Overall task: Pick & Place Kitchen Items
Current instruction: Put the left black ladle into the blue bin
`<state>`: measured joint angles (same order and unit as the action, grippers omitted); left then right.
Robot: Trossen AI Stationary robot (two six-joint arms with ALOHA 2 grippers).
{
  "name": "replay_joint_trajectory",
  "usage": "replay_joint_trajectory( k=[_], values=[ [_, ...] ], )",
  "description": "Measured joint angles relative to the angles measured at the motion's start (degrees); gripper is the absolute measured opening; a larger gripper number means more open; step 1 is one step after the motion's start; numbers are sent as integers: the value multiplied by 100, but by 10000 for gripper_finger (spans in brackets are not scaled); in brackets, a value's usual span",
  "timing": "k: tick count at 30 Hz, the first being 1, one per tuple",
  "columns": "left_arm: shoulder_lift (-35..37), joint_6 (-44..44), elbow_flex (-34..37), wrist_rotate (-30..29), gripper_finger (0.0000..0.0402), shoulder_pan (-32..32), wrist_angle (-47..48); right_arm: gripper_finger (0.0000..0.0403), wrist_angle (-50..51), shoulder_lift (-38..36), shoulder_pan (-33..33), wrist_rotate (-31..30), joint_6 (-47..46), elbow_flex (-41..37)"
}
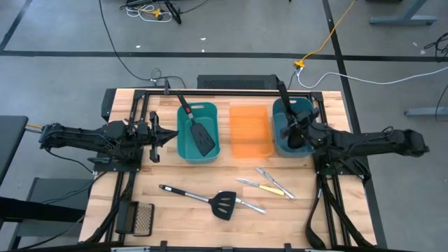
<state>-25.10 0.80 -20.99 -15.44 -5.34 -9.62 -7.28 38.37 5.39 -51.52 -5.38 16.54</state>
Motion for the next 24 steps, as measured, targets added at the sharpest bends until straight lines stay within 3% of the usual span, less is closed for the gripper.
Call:
replay_joint_trajectory(
  k=[10,24],
  values=[
    [-2,112,0,0,14,0,1,78,522,756,1007,947,-597,-29],
    [-2,105,0,0,14,1,4,78,537,1729,1831,1639,-726,-29]
  ],
)
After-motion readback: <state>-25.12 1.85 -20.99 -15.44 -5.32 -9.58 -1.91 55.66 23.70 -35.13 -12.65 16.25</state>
